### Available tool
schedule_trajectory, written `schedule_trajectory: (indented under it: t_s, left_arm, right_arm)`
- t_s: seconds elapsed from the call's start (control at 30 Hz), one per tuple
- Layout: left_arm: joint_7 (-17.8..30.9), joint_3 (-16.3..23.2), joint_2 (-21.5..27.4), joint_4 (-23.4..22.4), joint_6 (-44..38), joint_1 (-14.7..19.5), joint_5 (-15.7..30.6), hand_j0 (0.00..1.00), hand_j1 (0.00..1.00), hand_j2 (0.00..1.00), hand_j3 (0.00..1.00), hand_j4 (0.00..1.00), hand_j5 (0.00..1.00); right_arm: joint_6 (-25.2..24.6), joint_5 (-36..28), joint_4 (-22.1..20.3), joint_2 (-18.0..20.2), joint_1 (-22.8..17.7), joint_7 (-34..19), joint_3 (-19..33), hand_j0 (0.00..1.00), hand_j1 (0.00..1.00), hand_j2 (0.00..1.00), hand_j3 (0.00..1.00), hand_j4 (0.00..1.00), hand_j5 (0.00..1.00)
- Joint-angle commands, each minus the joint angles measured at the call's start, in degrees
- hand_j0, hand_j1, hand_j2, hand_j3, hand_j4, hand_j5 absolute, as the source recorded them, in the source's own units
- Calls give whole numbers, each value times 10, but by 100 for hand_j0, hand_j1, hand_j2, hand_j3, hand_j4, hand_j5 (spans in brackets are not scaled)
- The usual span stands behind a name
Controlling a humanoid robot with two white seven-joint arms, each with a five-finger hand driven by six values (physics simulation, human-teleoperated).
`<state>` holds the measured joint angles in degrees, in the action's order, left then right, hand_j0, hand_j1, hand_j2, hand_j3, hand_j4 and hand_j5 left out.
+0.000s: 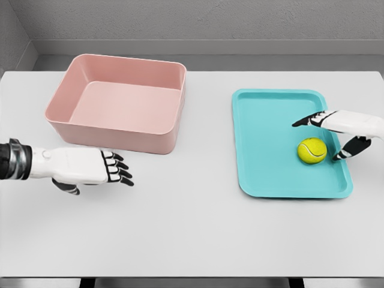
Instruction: Put the tennis from the blue tray into the pink basket with both arms
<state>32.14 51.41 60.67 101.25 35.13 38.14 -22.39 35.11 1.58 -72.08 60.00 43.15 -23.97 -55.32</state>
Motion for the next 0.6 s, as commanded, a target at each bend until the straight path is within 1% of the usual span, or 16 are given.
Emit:
schedule_trajectory:
  t_s: [0.0,0.27,0.33,0.4,0.43,0.47,0.5,0.53,0.57]
  left_arm:
    - [5,4,-6,0,-1,0,3,100,100,100,100,100,100]
    - [5,5,-7,0,-1,0,3,100,100,100,100,100,100]
    - [2,4,-7,0,-1,2,3,100,100,100,100,100,100]
    - [-2,1,-6,0,-1,11,4,100,100,100,100,100,100]
    - [-17,-7,-6,0,-1,16,9,100,100,100,100,100,100]
    - [-62,-23,-9,0,-1,25,22,100,100,100,100,100,100]
    - [-131,-41,-9,0,-1,25,24,100,100,100,100,100,100]
    - [-174,-49,-10,0,-1,27,24,100,100,100,100,100,100]
    - [-191,-61,-11,0,-1,25,24,100,100,100,100,100,100]
  right_arm:
    - [-1,-4,5,-2,0,-3,-3,100,100,100,100,100,100]
    - [-1,-4,14,-22,0,-14,-12,99,99,99,99,99,99]
    - [-1,-3,24,-30,1,-15,-15,100,100,100,100,100,100]
    - [-1,-3,28,-31,1,-15,-15,99,99,99,99,99,99]
    - [-1,-2,35,-36,2,-15,-15,99,99,99,99,99,99]
    - [-1,-2,41,-38,2,-15,-15,99,99,99,99,99,99]
    - [-1,-2,46,-39,3,-17,-15,98,98,98,98,98,98]
    - [-1,-2,52,-45,3,-20,-15,98,98,98,98,98,98]
    - [-1,-2,56,-47,3,-20,-15,97,97,97,97,97,97]
